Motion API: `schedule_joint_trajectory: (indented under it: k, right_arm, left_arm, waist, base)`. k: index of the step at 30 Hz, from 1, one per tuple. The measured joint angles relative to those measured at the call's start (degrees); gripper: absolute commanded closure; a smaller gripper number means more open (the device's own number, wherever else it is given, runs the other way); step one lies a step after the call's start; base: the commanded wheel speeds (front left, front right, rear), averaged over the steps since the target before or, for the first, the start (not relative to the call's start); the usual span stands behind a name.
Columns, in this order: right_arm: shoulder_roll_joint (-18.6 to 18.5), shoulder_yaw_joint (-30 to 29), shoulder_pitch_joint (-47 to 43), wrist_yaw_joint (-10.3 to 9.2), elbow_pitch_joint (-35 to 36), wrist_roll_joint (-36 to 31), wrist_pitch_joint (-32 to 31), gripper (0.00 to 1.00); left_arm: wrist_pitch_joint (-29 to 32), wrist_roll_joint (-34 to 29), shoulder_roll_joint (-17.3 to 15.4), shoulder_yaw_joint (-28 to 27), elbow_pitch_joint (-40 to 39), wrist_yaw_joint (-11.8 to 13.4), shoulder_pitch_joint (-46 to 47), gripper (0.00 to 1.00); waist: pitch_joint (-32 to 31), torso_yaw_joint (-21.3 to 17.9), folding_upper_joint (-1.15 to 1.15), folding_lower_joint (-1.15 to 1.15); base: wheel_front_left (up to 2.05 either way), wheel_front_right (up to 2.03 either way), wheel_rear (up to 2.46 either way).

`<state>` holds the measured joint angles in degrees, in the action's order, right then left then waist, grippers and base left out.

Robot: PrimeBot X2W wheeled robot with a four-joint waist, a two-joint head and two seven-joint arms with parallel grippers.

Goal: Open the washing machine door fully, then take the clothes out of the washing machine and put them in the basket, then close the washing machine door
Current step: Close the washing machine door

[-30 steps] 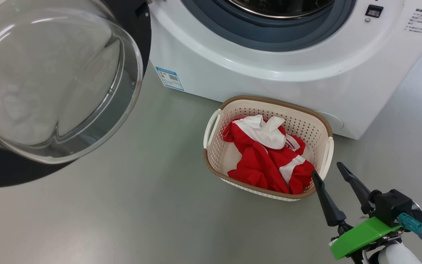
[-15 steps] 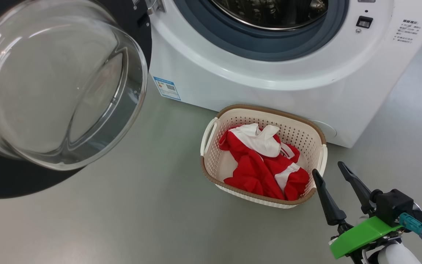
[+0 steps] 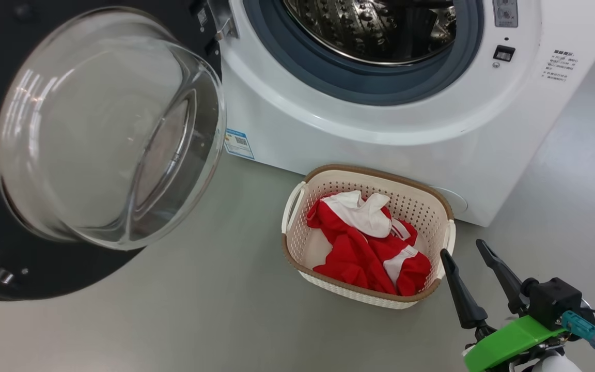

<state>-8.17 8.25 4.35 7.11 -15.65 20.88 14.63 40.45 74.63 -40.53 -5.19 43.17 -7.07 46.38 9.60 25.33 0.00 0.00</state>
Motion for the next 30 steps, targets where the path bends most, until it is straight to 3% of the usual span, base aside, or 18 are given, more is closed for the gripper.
schedule_joint_trajectory:
  k: [30]
  right_arm:
    - [1.35,-0.43,-1.82,0.0,0.63,0.13,0.0,0.0]
  left_arm:
    - [14.12,11.84,-1.19,9.11,-26.13,0.0,-7.79,1.0]
  waist:
    - [-3.31,-0.63,0.0,0.0]
  base:
    - [0.0,0.0,0.0]
